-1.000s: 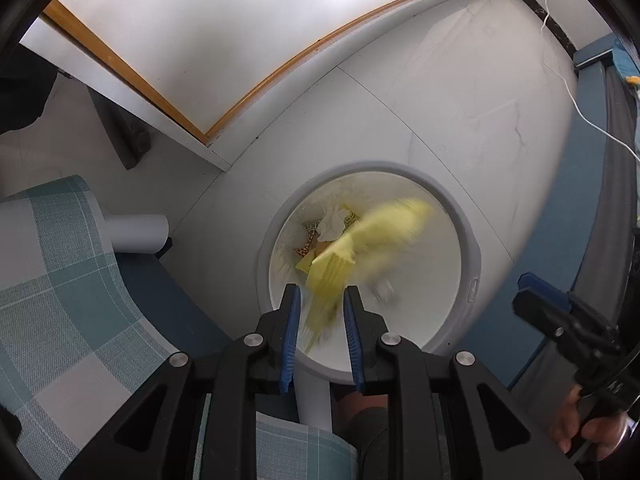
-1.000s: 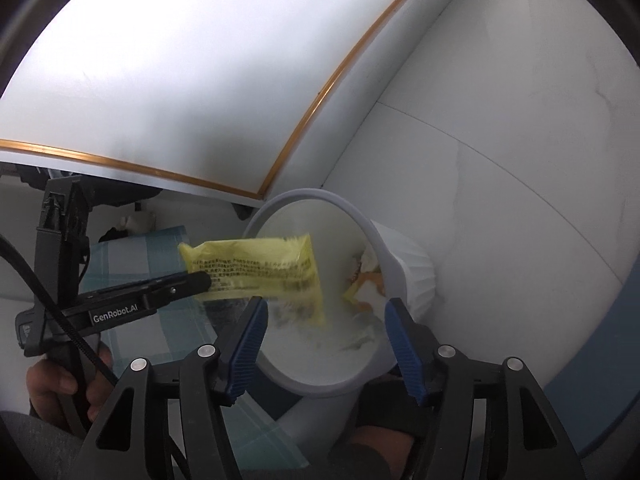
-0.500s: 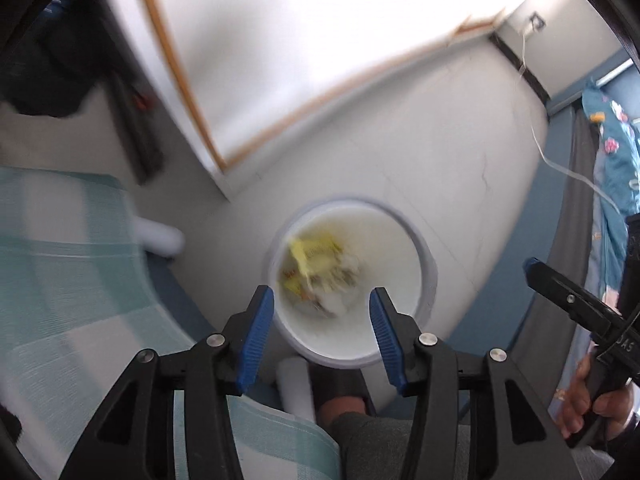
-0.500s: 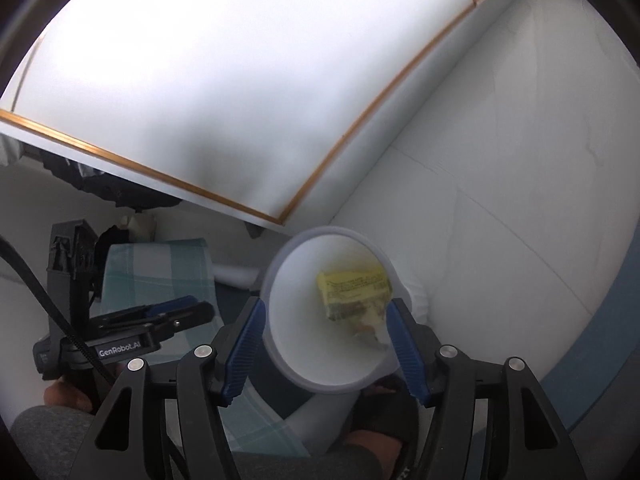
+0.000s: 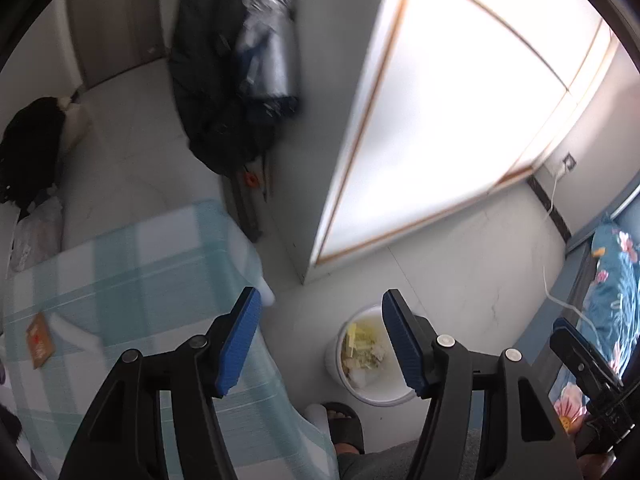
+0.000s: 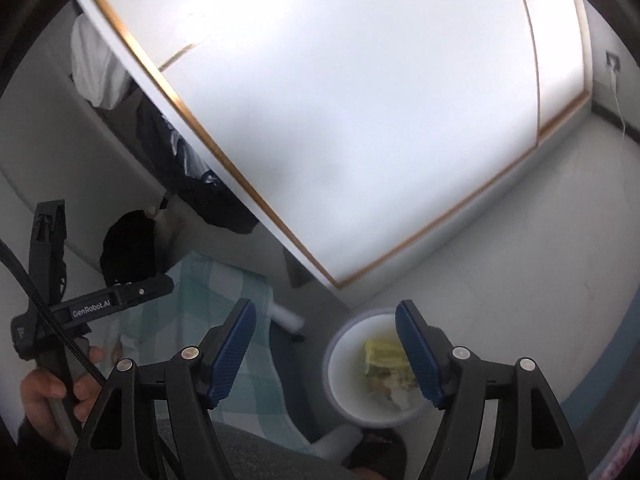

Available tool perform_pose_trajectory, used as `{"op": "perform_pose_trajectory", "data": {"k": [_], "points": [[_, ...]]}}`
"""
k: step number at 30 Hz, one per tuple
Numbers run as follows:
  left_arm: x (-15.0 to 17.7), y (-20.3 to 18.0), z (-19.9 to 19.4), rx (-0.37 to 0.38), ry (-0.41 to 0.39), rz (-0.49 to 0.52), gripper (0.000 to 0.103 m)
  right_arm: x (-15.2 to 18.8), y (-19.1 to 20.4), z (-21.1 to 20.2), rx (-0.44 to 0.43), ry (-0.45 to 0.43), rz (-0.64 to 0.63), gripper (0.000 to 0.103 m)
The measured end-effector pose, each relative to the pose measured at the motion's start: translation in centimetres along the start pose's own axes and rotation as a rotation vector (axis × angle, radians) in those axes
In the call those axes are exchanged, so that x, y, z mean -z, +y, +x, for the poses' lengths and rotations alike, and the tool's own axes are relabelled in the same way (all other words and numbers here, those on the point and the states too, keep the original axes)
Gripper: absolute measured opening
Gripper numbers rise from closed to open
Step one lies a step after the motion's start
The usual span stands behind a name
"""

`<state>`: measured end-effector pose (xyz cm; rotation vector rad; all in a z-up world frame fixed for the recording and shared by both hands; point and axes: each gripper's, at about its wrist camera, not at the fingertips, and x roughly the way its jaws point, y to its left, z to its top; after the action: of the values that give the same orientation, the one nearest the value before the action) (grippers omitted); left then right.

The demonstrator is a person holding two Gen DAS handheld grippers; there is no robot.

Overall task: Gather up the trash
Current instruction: 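Move both tools back over the table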

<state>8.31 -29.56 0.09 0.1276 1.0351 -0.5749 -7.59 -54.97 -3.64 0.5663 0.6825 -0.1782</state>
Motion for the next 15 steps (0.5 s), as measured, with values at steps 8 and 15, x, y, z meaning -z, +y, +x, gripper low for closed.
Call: {"op": "perform_pose_trajectory", "data": {"k": [8, 15], "points": [[0.5, 5.0, -7.6, -0.084, -0.177, -0.042, 0.067, -1.1, 6.7, -2.3, -0.09, -0.064, -0.072, 0.082], [1.7, 10.2, -12.8, -0.166, -0.334, -0.185, 0.083, -0.6, 14.2, -2.9, -0.168, -0.083, -0.201, 0.089]]}}
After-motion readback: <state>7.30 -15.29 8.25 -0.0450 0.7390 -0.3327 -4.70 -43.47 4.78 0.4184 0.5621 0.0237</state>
